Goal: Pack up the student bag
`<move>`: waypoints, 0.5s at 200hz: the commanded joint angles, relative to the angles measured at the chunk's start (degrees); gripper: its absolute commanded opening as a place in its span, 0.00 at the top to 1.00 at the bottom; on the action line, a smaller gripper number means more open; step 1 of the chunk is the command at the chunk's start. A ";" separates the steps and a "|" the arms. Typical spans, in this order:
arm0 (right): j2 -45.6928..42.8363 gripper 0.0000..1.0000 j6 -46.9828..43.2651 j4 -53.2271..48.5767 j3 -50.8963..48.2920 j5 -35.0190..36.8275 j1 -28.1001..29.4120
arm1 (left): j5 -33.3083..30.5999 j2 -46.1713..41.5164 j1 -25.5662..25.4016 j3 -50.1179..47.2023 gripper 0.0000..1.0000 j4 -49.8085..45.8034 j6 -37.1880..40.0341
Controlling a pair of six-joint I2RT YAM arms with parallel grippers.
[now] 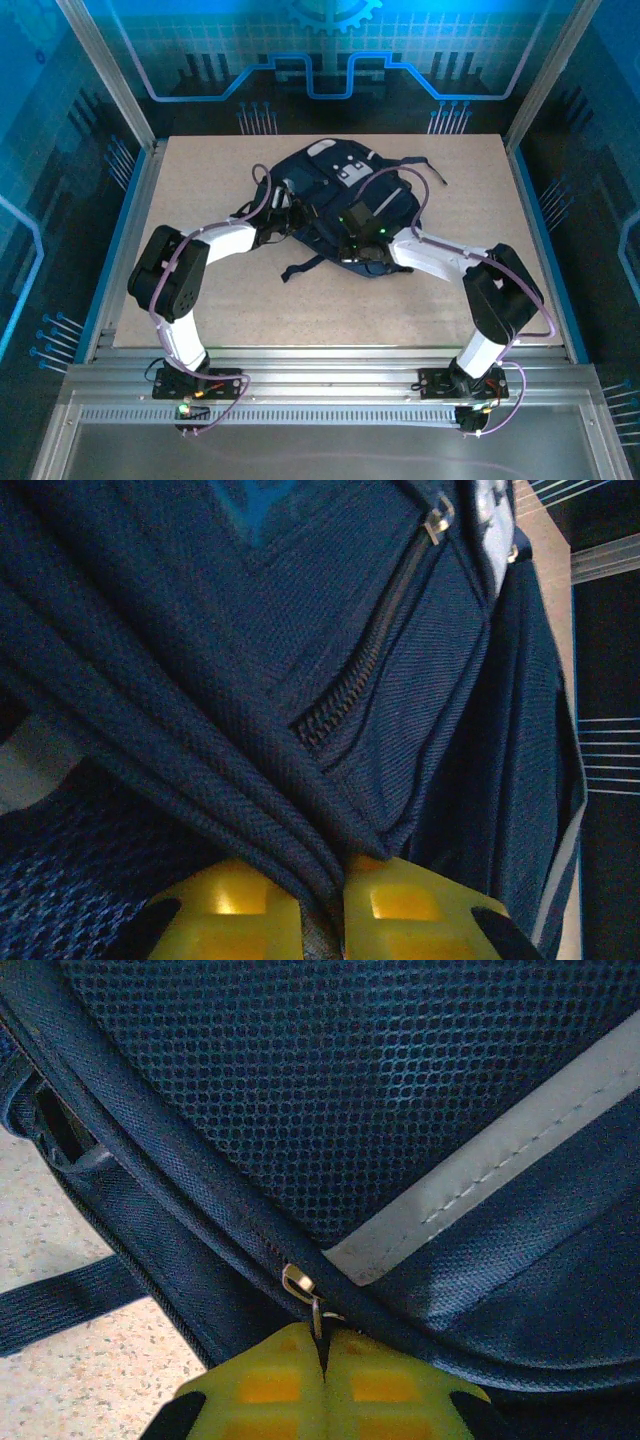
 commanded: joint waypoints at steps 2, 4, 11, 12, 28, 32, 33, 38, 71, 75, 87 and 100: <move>-0.91 1.00 -3.77 -4.10 1.82 -8.55 -4.24 | -0.03 0.55 2.15 4.68 1.00 -2.01 4.95; -0.72 1.00 -4.00 -4.34 1.98 -9.53 -4.53 | 0.10 0.60 2.24 4.79 1.00 -2.12 4.97; -0.06 1.00 -5.13 -5.06 2.59 -13.01 -5.84 | 0.54 0.89 2.58 5.17 1.00 -2.52 5.22; 0.01 1.00 -5.25 -5.27 2.72 -13.47 -5.96 | 0.60 0.90 2.66 5.24 1.00 -2.55 5.24; 0.95 1.00 -7.53 -7.50 3.55 -16.91 -7.82 | 0.77 1.37 3.21 6.18 1.00 -3.65 6.05; 1.00 1.00 -8.40 -8.29 3.64 -16.89 -8.13 | 0.76 1.43 3.26 6.41 1.00 -4.00 6.20; 1.02 1.00 -8.47 -8.51 3.69 -16.73 -8.21 | 0.70 1.48 3.35 6.51 1.00 -4.09 6.35; 0.98 1.00 -8.53 -9.89 3.94 -15.23 -8.28 | 0.74 1.51 3.43 6.83 1.00 -4.47 6.81; 1.41 1.00 -11.29 -14.29 5.46 -17.53 -9.92 | 0.90 2.21 4.11 8.70 1.00 -6.71 8.40; 1.75 1.00 -12.00 -15.29 6.03 -17.90 -10.09 | 0.96 2.34 4.26 8.87 1.00 -6.80 8.39; 2.87 1.00 -14.00 -18.49 7.40 -17.62 -10.63 | 1.25 2.70 4.72 9.27 1.00 -6.90 8.18; 2.79 1.00 -15.64 -21.01 7.72 -13.35 -10.71 | 1.70 3.02 5.31 10.07 1.00 -7.36 8.26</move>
